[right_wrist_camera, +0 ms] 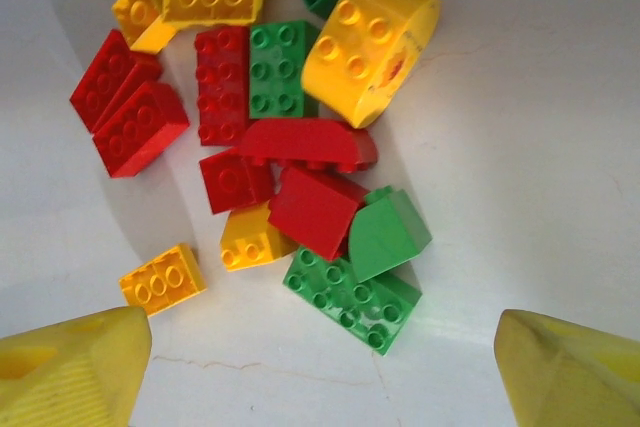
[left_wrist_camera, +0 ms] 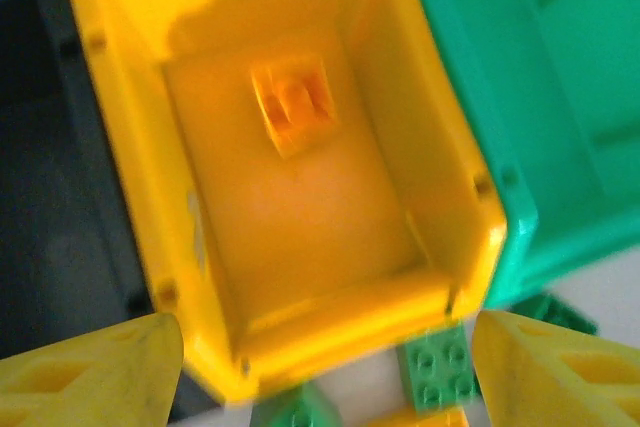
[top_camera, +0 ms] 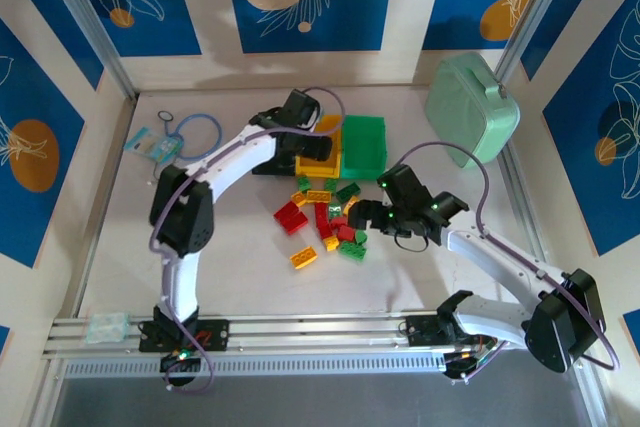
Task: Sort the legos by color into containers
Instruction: Place the lego in the container, then pick up the lego from the bottom-center of the table.
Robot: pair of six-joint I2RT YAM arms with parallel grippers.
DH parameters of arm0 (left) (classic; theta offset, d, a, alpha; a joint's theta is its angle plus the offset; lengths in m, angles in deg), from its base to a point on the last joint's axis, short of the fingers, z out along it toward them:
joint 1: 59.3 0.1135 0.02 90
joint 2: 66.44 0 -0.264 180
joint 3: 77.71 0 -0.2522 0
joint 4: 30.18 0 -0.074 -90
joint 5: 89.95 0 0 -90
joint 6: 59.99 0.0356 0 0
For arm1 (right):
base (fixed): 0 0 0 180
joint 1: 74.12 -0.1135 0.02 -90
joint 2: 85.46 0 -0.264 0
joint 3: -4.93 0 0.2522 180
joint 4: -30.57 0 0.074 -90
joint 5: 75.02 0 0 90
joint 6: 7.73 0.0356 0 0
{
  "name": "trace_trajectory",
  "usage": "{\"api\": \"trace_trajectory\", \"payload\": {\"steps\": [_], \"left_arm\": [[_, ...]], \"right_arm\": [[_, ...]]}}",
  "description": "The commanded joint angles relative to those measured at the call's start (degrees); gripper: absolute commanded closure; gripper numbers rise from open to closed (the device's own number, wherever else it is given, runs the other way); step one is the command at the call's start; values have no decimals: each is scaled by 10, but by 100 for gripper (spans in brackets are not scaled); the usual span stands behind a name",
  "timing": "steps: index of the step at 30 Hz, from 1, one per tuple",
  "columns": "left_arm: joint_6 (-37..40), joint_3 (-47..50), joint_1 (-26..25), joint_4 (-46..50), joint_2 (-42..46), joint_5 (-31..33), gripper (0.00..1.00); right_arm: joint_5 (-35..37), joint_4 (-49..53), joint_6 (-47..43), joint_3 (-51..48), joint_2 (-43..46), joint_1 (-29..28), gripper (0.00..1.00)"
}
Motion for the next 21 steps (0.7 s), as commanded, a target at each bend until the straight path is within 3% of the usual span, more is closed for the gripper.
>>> {"api": "trace_trajectory", "payload": {"steps": [1, 6, 12, 16, 21], "left_arm": [[-14, 102, 1, -69, 107, -21, 25], [-42, 313, 1, -167, 251, -36, 25], [-117, 497, 1, -169, 385, 2, 25], [-170, 607, 0, -192, 462, 6, 25], [-182, 650, 0, -161, 521, 26, 25]], "right_arm": [[0, 13, -39, 38, -20, -38, 8], [-10, 26, -107, 82, -82, -132, 4], [-3, 52, -141, 153, -208, -229, 1], [24, 81, -134, 215, -306, -255, 1], [44, 104, -125, 270, -384, -262, 1]]}}
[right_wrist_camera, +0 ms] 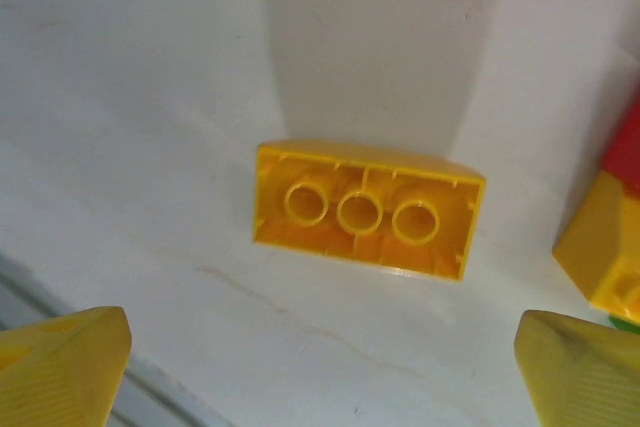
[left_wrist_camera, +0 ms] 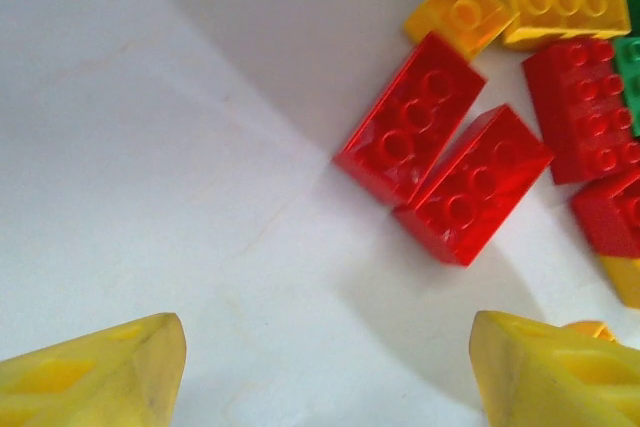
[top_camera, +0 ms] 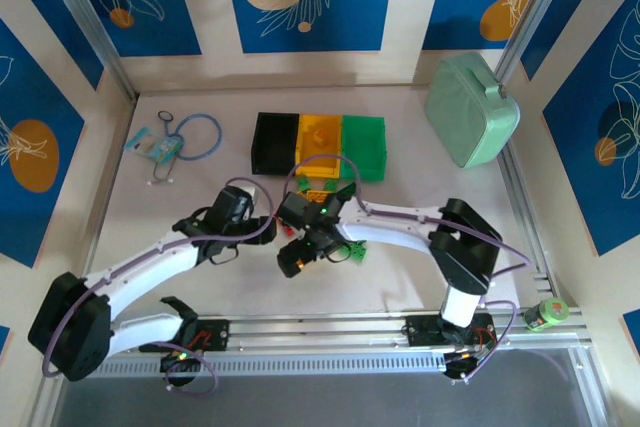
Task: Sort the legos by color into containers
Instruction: Pick up the lego from the bottom-center of the table.
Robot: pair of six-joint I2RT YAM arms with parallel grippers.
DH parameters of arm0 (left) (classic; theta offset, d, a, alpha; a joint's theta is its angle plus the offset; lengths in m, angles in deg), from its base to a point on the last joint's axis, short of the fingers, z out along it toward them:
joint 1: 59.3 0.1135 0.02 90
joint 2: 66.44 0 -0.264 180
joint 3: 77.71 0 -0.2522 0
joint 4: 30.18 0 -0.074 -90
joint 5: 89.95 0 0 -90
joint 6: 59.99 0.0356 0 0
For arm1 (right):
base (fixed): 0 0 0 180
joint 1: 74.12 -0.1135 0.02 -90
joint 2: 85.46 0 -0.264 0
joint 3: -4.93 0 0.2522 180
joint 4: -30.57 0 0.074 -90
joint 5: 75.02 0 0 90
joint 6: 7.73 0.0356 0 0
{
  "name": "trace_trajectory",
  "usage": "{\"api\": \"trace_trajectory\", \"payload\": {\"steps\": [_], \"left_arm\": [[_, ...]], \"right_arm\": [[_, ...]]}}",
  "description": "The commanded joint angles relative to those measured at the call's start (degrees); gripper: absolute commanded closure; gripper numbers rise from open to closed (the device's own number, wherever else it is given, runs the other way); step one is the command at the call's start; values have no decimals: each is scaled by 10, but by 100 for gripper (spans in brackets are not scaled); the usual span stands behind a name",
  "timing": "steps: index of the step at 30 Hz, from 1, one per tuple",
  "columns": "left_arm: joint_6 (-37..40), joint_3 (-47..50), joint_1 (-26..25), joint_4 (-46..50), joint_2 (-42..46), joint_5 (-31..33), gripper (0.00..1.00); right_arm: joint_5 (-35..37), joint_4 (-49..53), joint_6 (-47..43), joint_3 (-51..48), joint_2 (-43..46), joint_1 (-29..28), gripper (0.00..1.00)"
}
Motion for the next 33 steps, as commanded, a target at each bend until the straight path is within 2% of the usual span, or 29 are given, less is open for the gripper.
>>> {"api": "trace_trajectory", "payload": {"steps": [1, 10, 15, 20, 26, 33], "left_arm": [[-27, 11, 0, 4, 34, 25, 25], [-30, 25, 1, 9, 52, 35, 25], [-30, 28, 0, 4, 50, 36, 26], [-32, 33, 1, 4, 59, 43, 26], [-32, 35, 1, 10, 77, 56, 27], [-30, 35, 1, 31, 114, 72, 27]], "right_arm": [[23, 42, -1, 36, -29, -6, 1], [63, 73, 23, 92, -109, -19, 1], [87, 88, 50, 102, -130, -21, 11], [82, 80, 54, 103, -136, -28, 16], [77, 78, 54, 108, -139, -29, 35], [71, 86, 51, 126, -101, -22, 39]]}}
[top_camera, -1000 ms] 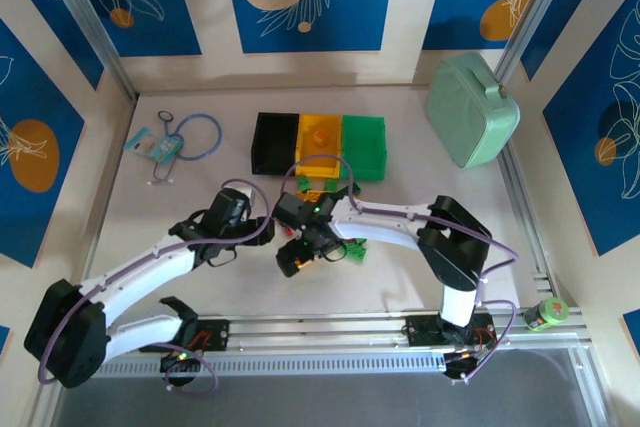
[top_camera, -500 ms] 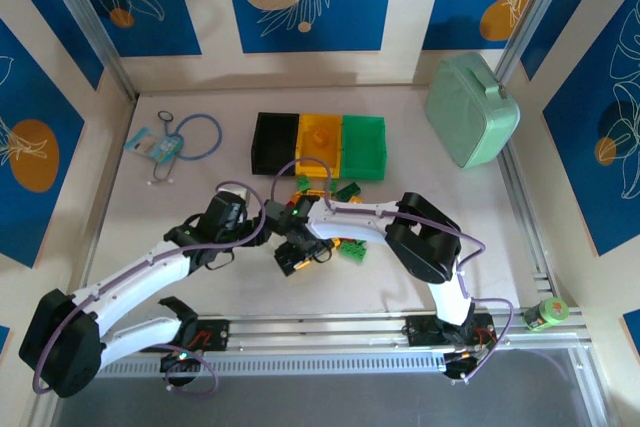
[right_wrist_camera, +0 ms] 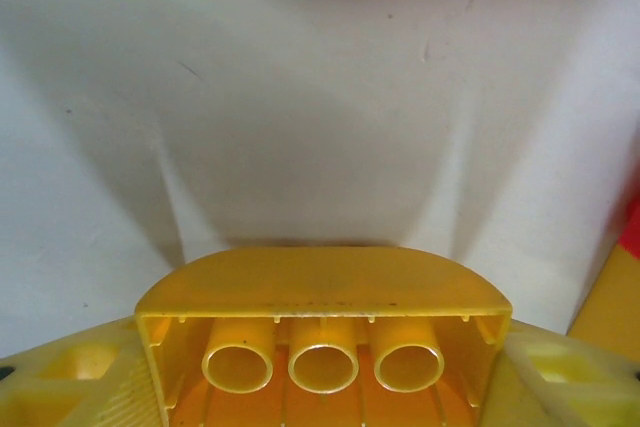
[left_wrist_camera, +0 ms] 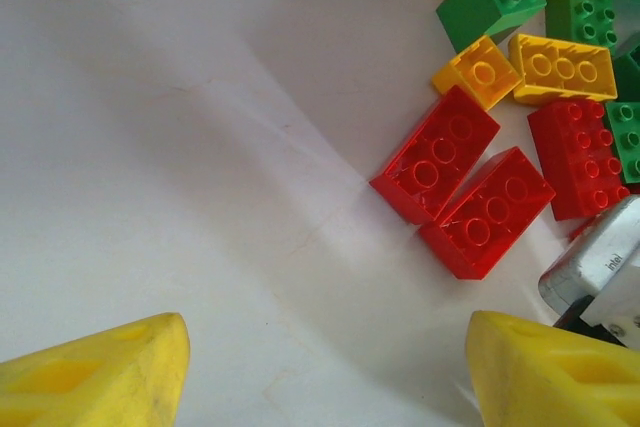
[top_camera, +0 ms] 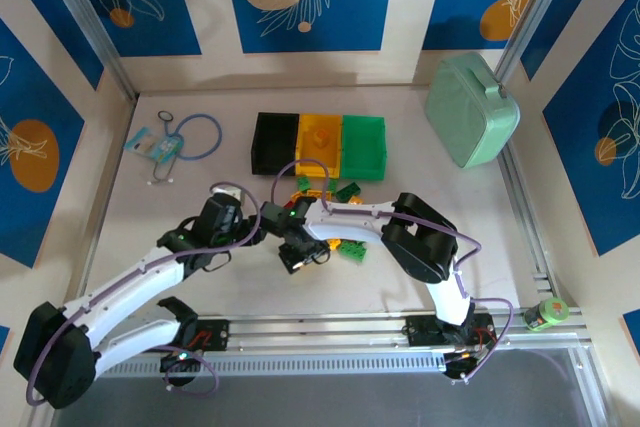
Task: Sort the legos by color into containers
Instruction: Pick up the lego from the bottom-center of the table, then place the lego in the container.
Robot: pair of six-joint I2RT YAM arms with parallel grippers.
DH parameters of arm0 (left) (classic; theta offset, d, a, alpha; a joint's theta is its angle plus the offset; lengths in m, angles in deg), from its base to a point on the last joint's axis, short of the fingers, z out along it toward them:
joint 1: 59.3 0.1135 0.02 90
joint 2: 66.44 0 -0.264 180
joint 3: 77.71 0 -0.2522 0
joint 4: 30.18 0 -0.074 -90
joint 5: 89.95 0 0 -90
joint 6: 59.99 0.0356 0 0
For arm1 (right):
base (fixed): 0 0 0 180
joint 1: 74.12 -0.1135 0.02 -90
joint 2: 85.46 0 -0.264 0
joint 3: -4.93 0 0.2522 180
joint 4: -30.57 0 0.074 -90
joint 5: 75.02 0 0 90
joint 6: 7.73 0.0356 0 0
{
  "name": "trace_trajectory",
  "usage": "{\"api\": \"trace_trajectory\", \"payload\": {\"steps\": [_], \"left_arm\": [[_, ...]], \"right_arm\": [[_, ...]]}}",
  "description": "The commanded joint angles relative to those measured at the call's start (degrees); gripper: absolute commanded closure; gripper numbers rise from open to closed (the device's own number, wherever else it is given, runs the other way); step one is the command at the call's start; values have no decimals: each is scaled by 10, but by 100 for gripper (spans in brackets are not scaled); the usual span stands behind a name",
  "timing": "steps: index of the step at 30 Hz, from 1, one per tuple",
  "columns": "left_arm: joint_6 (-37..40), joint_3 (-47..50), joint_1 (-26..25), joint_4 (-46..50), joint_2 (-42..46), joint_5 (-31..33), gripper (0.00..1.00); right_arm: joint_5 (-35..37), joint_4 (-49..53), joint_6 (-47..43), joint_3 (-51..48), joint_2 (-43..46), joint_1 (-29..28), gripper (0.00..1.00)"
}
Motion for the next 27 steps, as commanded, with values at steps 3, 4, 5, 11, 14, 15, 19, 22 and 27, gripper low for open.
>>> {"api": "trace_trajectory", "payload": {"steps": [3, 4, 5, 11, 14, 15, 19, 22, 27], "left_arm": [[-5, 10, 1, 24, 33, 24, 27], [-4, 11, 1, 24, 36, 23, 27], [-1, 12, 1, 23, 37, 18, 27], [11, 24, 1, 11, 30, -6, 28], [14, 32, 0, 5, 29, -21, 27], [15, 35, 0, 3, 30, -26, 27], [5, 47, 0, 1, 30, -40, 27], [-4, 56, -2, -2, 34, -52, 28], [-4, 59, -6, 4, 45, -57, 28]], "right_arm": [[-10, 33, -11, 50, 54, 22, 39], [-11, 39, -15, 62, 59, 32, 40], [-14, 46, -20, 75, 65, 45, 40], [-24, 74, -62, 174, 62, 135, 42], [-32, 92, -84, 243, 28, 181, 42], [-39, 91, -93, 264, 15, 195, 42], [-48, 115, -115, 365, -53, 239, 42], [-37, 150, -128, 458, -116, 256, 42], [-29, 190, -130, 570, -199, 278, 42]]}}
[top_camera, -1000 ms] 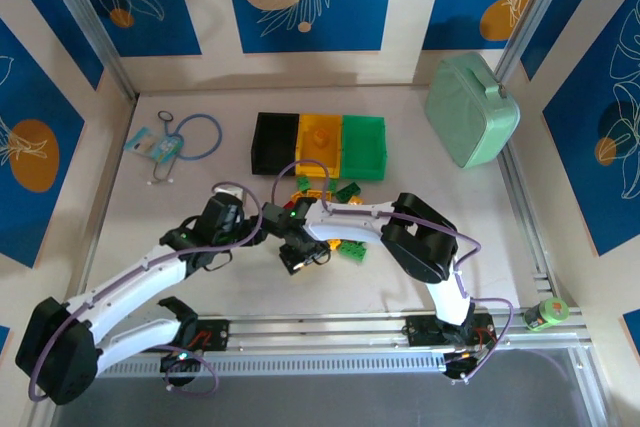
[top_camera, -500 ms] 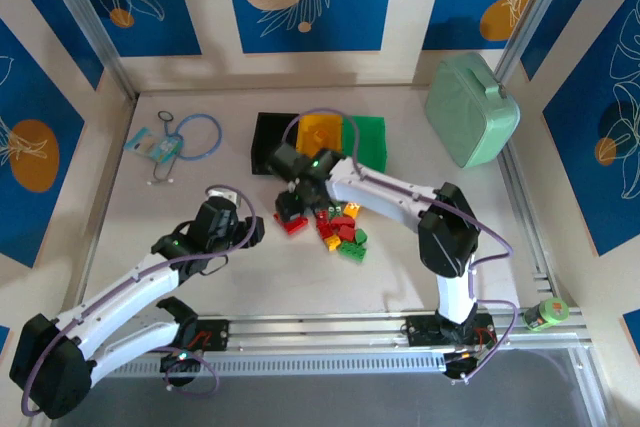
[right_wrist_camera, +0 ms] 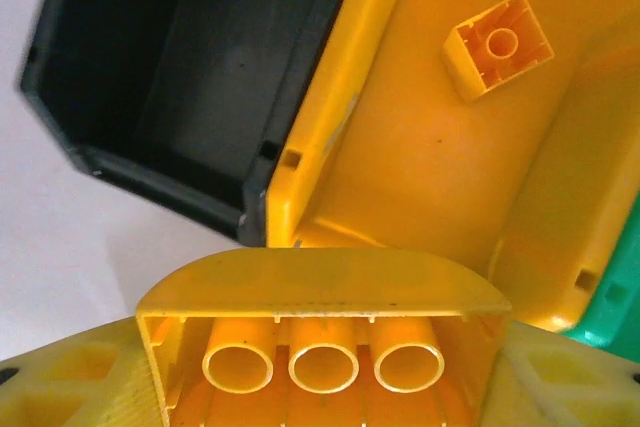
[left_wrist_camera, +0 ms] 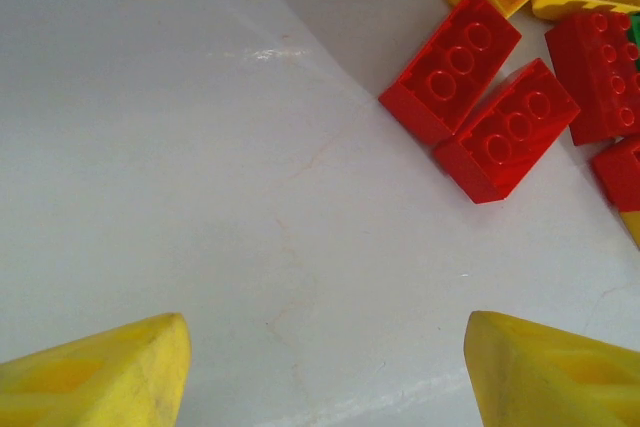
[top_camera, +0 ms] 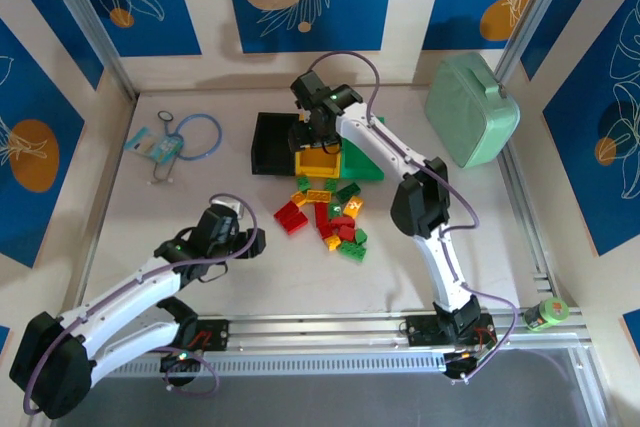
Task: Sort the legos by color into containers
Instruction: Place the lego in the container.
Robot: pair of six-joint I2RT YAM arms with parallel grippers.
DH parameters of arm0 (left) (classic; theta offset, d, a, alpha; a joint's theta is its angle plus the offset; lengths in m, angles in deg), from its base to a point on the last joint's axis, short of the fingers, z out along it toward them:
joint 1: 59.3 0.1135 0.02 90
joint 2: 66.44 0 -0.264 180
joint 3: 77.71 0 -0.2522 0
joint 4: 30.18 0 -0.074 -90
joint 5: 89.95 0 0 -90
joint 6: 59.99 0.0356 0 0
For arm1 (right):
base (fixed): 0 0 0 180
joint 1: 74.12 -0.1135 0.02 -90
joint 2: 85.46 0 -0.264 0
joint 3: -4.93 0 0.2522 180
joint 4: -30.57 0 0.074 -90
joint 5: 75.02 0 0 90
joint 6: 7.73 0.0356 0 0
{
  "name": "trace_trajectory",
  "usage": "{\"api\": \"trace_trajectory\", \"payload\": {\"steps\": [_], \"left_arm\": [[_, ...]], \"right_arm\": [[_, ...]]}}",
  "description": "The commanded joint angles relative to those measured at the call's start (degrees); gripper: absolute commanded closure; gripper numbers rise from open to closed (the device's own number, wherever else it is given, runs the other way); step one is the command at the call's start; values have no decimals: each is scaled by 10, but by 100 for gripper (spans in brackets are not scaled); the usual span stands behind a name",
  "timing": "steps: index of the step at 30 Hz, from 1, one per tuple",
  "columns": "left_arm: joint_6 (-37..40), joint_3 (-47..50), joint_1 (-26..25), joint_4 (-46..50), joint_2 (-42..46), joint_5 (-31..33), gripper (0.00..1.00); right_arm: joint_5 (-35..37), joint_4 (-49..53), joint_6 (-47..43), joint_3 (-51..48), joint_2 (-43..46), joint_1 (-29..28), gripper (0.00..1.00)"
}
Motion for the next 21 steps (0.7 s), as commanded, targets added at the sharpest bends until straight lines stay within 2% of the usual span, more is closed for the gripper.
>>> {"api": "trace_trajectory", "payload": {"steps": [1, 3, 4, 6, 7, 10, 16, 19, 21], "left_arm": [[-2, 7, -4, -2, 14, -16, 28], [5, 4, -5, -2, 14, -19, 28], [9, 2, -4, -2, 13, -22, 27], [16, -5, -4, -9, 3, -33, 27], [19, -9, -4, -12, -5, -39, 27], [25, -27, -4, -31, -42, -68, 25], [31, -68, -4, -71, -127, -92, 24], [40, -90, -4, -84, -167, -77, 25], [47, -110, -3, -85, -203, -64, 30]], "right_arm": [[1, 60, -15, 62, -36, 9, 41], [4, 64, -14, 81, -52, 14, 36], [1, 65, -14, 86, -57, 16, 30], [2, 73, -17, 101, -63, 16, 12], [7, 76, -17, 103, -61, 15, 9], [32, 71, -15, 84, -34, 7, 8], [31, 19, -11, -31, 69, -1, 8], [24, -27, -3, -124, 138, -9, 8], [15, -68, 5, -203, 192, -14, 8]]}}
